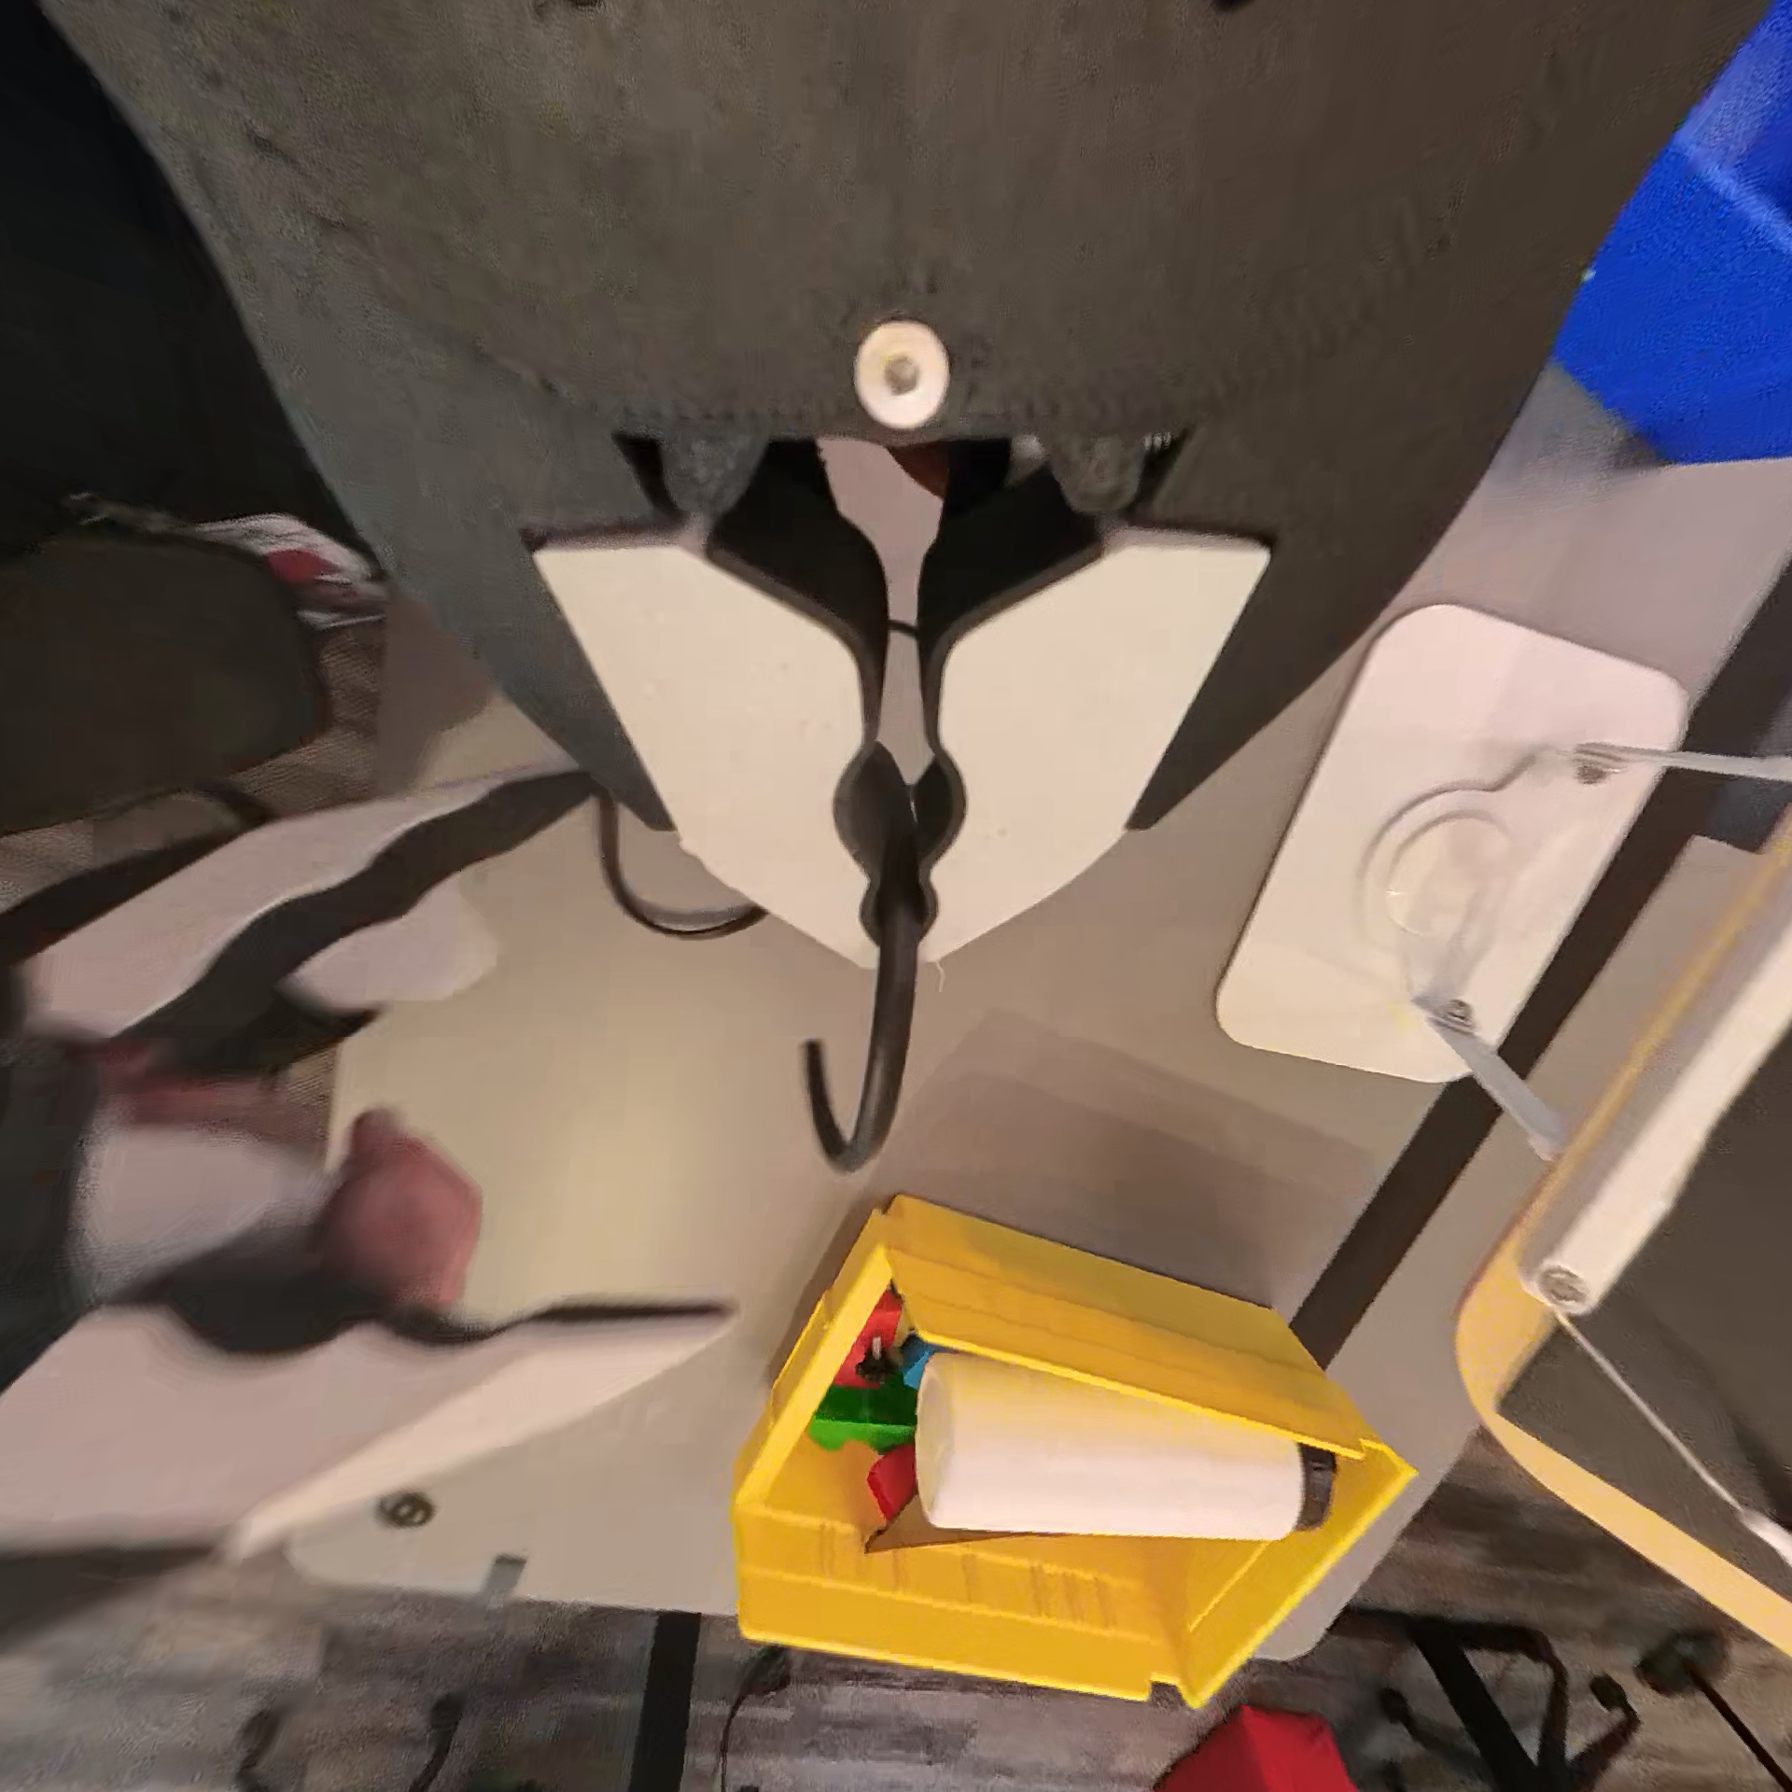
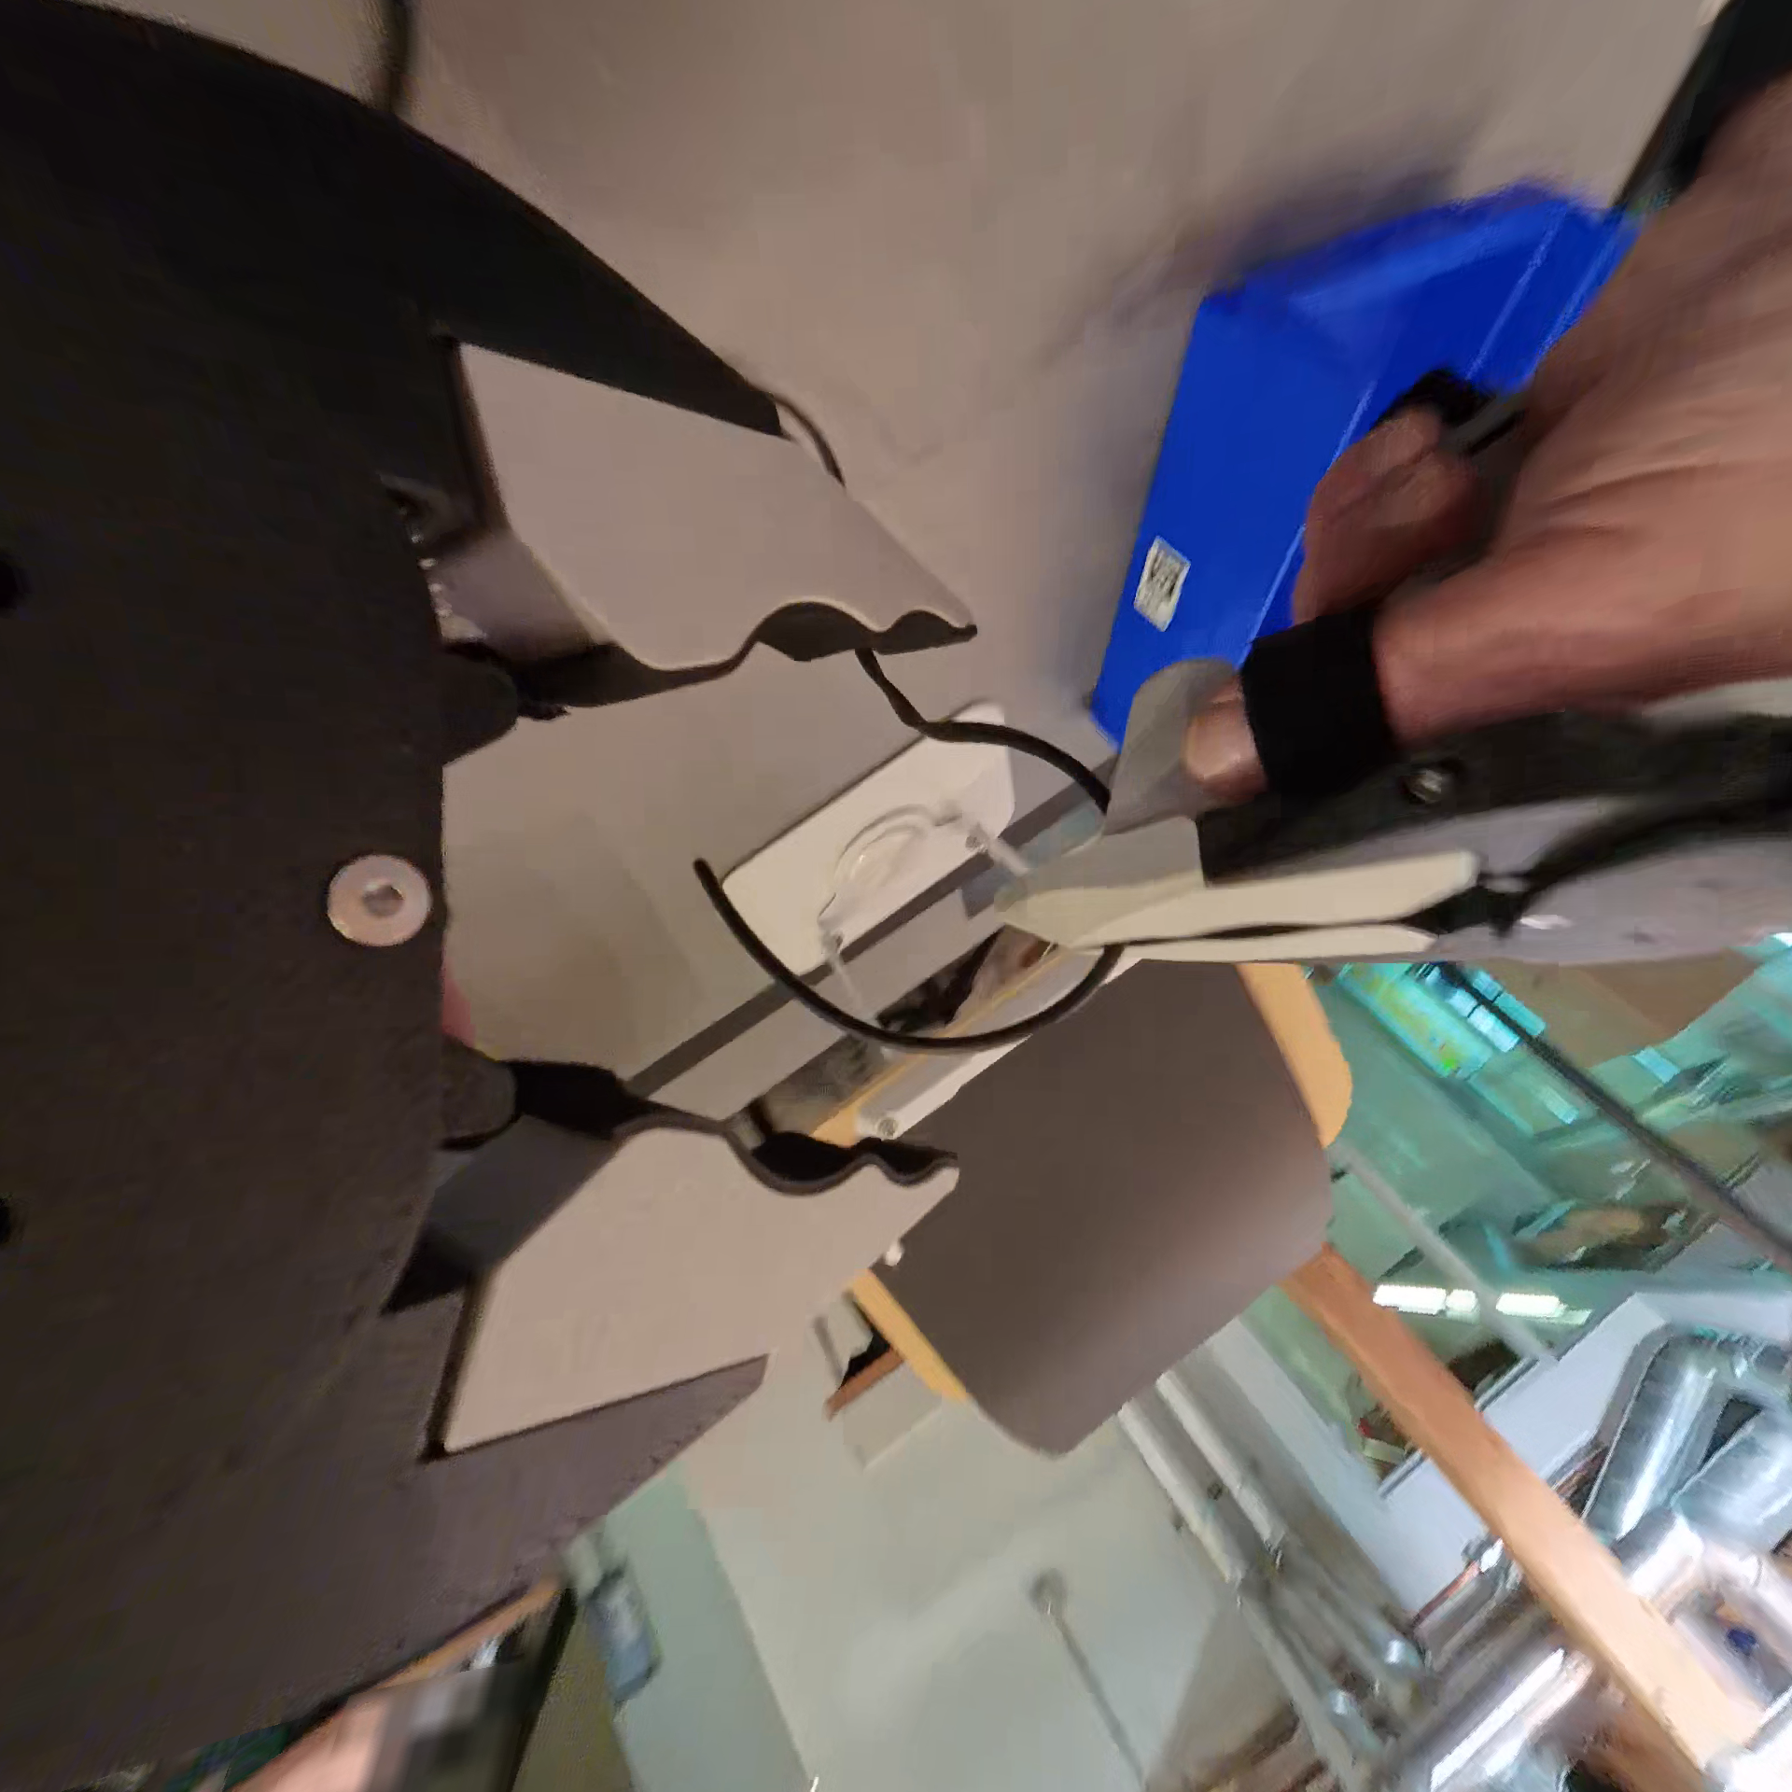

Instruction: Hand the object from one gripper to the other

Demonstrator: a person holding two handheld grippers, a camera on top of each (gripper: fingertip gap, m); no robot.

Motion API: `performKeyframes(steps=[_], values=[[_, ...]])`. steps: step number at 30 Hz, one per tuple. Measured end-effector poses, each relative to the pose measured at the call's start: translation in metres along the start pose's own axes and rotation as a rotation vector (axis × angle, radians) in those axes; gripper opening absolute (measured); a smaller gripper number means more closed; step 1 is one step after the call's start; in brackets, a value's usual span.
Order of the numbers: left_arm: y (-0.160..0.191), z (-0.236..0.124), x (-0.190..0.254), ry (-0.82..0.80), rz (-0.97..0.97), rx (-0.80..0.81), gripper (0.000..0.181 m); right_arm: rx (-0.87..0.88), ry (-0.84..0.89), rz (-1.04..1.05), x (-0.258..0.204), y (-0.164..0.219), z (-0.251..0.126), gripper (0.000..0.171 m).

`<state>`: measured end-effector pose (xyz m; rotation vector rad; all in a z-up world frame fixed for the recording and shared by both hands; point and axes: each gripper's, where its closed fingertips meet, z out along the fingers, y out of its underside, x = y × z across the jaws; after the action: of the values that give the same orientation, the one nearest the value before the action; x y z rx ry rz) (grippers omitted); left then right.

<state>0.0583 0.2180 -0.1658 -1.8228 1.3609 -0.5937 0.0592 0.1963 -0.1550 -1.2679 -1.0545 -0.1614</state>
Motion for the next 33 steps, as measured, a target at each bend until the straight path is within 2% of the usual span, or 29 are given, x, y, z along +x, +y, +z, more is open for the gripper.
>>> performKeyframes(steps=[1, 4, 7, 9, 14, 20, 24, 28, 30, 33], values=[[-0.002, 0.001, 0.001, 0.010, -0.023, -0.004, 0.000, -0.020, 0.046, -0.031, 0.000, 0.004, 0.012, 0.105], [-0.006, 0.002, 0.002, 0.021, -0.060, -0.021, 0.000, -0.051, 0.055, -0.031, -0.007, 0.012, 0.040, 0.106], [-0.007, 0.004, 0.002, 0.038, -0.114, -0.026, 0.000, -0.081, 0.060, -0.030, -0.004, 0.019, 0.052, 0.076], [-0.008, 0.004, 0.002, 0.063, -0.148, -0.013, 0.000, -0.063, 0.041, -0.005, -0.004, 0.020, 0.053, 0.047], [-0.004, 0.008, 0.008, 0.103, -0.157, -0.016, 0.000, -0.018, -0.035, 0.089, -0.001, 0.026, 0.049, 0.006], [-0.012, 0.003, 0.012, 0.144, -0.166, 0.057, 0.001, 0.098, -0.164, 0.323, 0.001, 0.018, 0.043, 0.001], [-0.023, -0.006, 0.013, 0.151, -0.158, 0.146, 0.018, 0.167, -0.235, 0.497, 0.004, 0.015, 0.040, 0.001], [-0.038, -0.031, 0.006, 0.113, -0.139, 0.296, 0.039, 0.269, -0.290, 0.720, 0.018, 0.015, 0.035, 0.001], [-0.035, -0.041, 0.004, 0.076, -0.124, 0.337, 0.042, 0.307, -0.313, 0.797, 0.025, 0.015, 0.032, 0.001], [-0.013, -0.035, 0.002, 0.029, -0.099, 0.328, 0.047, 0.355, -0.335, 0.854, 0.034, 0.011, 0.028, 0.000]])
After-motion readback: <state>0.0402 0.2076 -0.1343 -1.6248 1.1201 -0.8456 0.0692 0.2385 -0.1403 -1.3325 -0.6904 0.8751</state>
